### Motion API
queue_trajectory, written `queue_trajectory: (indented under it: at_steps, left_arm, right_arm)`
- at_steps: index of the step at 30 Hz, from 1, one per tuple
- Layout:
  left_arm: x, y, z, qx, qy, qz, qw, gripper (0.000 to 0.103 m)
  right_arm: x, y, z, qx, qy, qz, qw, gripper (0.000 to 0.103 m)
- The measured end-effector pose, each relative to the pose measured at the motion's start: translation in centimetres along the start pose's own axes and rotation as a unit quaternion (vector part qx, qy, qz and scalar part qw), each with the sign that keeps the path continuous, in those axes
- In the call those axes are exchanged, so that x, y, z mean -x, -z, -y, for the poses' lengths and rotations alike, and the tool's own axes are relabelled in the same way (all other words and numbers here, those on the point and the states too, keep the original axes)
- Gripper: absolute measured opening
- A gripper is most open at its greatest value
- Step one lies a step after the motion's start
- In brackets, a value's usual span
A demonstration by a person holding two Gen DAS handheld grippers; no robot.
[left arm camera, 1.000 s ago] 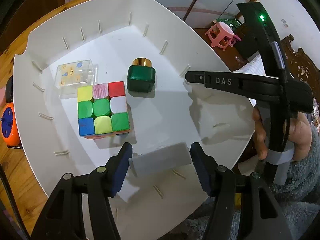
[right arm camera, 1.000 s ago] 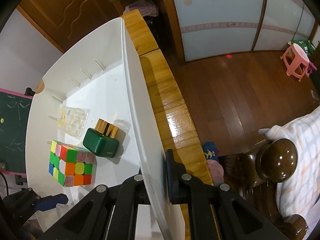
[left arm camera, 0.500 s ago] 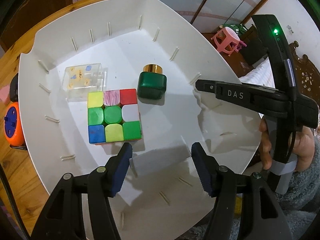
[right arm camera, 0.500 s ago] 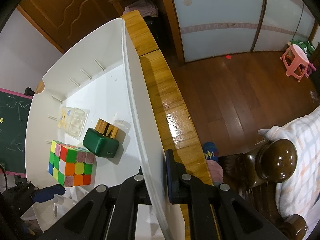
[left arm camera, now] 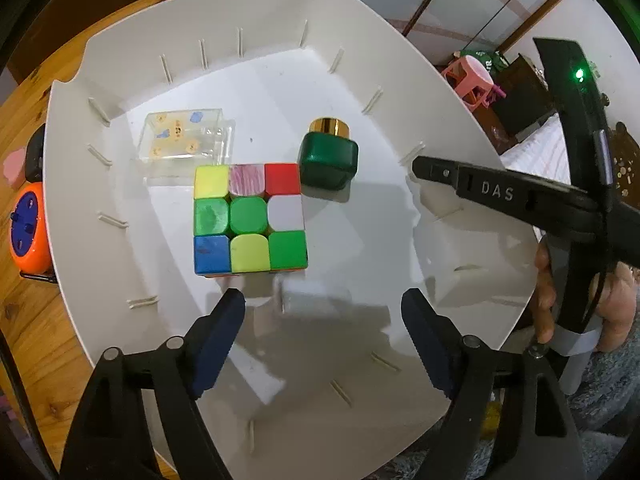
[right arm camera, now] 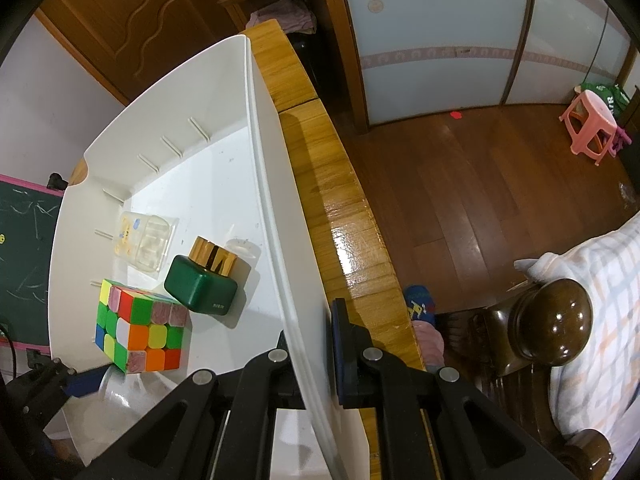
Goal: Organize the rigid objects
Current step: 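Move the left gripper back to the orange-and-blue reel on the table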
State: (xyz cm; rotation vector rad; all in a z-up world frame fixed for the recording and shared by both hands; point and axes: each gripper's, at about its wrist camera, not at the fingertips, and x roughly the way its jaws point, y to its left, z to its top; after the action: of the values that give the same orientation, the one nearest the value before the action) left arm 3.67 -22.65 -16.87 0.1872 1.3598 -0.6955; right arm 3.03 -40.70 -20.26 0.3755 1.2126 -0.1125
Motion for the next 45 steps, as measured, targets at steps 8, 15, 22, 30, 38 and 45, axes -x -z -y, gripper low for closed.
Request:
queue_trajectory:
  at_steps: [8,15,22,30,38,45]
  left_arm:
    - [1.0,0.1,0.0,-0.011,-0.010,0.019,0.9997,0.083]
    - [2.9,0.5,-0.6,-0.012,-0.007,0.043,0.9990,0.084]
    - [5.6,1.6,-1.6,-0.004,0.001,0.073,0.9973,0.084]
    - [9.3,3.7,-3.4,0.004,-0.011,0.119,0.9929,0.083]
    - [14.9,5.6,-7.5,0.048,-0.050,0.185,0.9803,0.084]
    - [18.6,6.9,-12.7,0.104,-0.119,0.233,0.9594,0.084]
  right_arm:
    - [-0.1,0.1,-0.1,0.001,0.003,0.000,1.000,0.008]
    - [-0.1,0.1,0.1,-0.007,-0.003,0.000,1.000,0.007]
    - [-0.1,0.1,0.7,-0.018,-0.016,-0.001,1.000,0.007]
    - [-0.2,0.0,0.9,-0.023,-0.020,-0.001,1.000,0.007]
    - [-0.2,0.0,1.1,-0.029,-0.022,-0.001,0.999,0.007]
    - [-0.1,0.0,1.1,-0.031,-0.022,-0.001,0.999,0.007]
